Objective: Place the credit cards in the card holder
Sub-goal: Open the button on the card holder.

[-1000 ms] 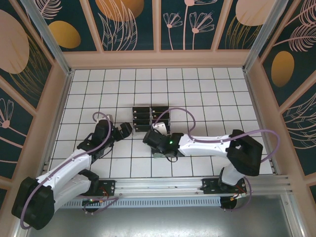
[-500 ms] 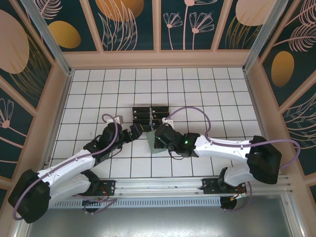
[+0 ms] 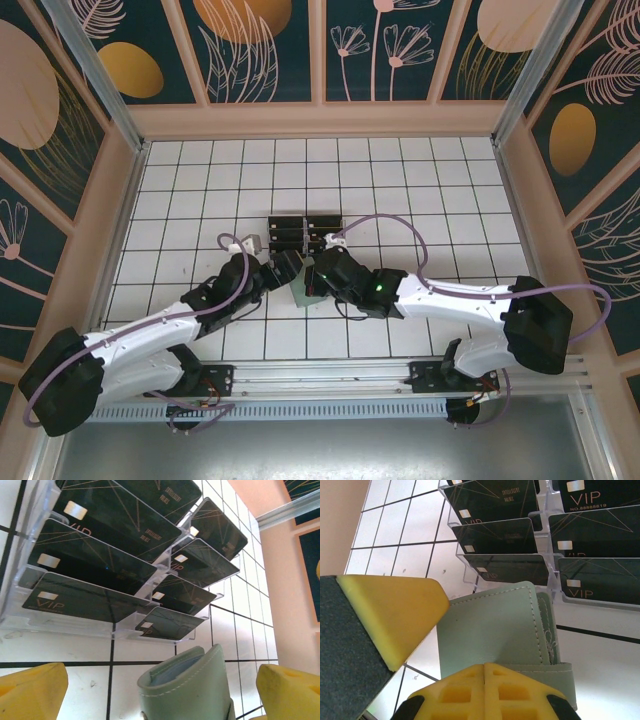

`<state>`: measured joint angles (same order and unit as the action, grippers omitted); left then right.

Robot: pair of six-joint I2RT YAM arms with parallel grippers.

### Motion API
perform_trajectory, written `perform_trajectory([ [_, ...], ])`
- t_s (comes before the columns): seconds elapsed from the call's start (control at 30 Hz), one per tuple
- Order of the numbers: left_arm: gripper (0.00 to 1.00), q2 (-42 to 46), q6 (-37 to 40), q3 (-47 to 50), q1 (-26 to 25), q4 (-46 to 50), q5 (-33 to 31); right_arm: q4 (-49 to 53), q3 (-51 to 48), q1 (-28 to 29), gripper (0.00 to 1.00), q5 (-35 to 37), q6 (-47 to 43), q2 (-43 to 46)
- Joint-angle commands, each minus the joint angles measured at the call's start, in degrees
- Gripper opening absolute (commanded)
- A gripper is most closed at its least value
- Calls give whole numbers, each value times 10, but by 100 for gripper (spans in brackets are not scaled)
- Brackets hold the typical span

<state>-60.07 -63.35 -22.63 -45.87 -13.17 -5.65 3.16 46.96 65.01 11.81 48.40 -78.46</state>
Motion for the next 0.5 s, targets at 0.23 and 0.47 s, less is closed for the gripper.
perform_trajectory([
  [0.23, 60, -2, -42, -1, -9, -71, -26, -39, -7, -2, 0, -11, 12, 19],
  [0.47, 44, -10, -42, 13, -10, -115, -16, -45, -9, -2, 0, -13, 12, 16],
])
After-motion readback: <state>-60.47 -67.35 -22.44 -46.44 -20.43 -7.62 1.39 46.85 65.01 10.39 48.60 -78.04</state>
